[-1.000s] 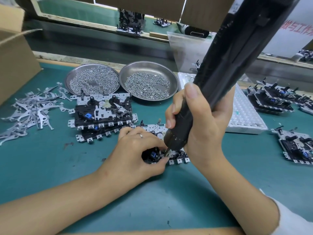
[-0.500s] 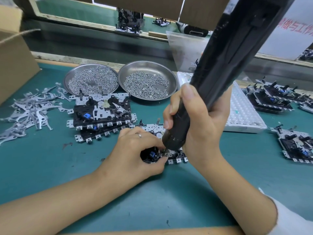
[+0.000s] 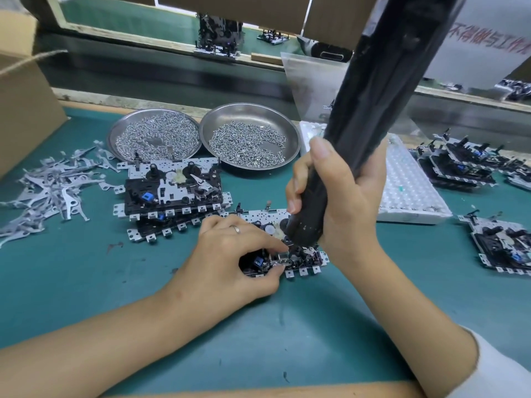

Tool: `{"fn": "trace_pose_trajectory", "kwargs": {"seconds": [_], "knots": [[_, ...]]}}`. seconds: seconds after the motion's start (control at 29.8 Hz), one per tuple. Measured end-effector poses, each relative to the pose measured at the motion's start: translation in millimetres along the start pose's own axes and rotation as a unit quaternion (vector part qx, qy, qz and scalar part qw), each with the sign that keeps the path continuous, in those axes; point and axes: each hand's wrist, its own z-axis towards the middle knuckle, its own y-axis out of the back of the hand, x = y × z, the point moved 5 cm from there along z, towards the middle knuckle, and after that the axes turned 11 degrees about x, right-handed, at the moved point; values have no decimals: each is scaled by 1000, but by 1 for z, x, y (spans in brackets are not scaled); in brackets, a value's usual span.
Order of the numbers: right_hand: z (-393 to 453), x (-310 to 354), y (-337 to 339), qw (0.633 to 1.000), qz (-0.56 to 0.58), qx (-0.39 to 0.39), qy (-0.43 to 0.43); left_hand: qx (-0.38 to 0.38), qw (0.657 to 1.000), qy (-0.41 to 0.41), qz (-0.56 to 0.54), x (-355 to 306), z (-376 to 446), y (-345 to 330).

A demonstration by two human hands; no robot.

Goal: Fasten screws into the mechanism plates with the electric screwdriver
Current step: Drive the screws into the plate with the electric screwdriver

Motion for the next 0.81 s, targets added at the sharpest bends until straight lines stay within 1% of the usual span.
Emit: {"fn": "trace_pose_trajectory", "kwargs": {"seconds": [0.17,0.27,0.3,0.34,0.4,0.44,0.47,0.5,0.54,0.57,0.6,0.64,0.67,0.74,0.81], "knots": [[-1,1,3,1000,-15,-9,4,3,1000,-5,6,1,0,2],[0,9,10,997,-41,-28,54,6,1000,-3,8,1,-1,2],[-2,12,15,994,-58,-52,72,8,1000,1,-1,1,-1,3],[-4,14,22,989,-83,-94,84,6,1000,5,-17,0,-1,4],[-15,17,35,965,-147,-199,87,-17,997,14,-69,2,-1,9],[-23,16,37,953,-183,-228,78,-38,994,22,-103,4,-1,12],[-30,13,37,947,-218,-230,57,-61,989,30,-134,7,-1,15],[-37,7,35,945,-259,-200,20,-83,985,32,-148,9,-1,18],[-43,-2,29,936,-320,-144,-30,-100,984,25,-146,9,-2,21],[-49,-10,21,911,-397,-80,-82,-112,984,14,-137,8,-3,22],[-55,-16,12,872,-473,-24,-122,-121,984,5,-133,7,-3,24],[-59,-22,5,837,-527,16,-144,-129,983,-2,-133,6,-4,25],[-60,-25,-2,814,-556,42,-164,-140,981,-6,-134,7,-4,26],[-59,-33,-15,782,-585,79,-202,-167,976,-8,-140,10,-4,31],[-58,-41,-23,740,-622,113,-231,-193,969,-7,-151,15,-4,35]]}}
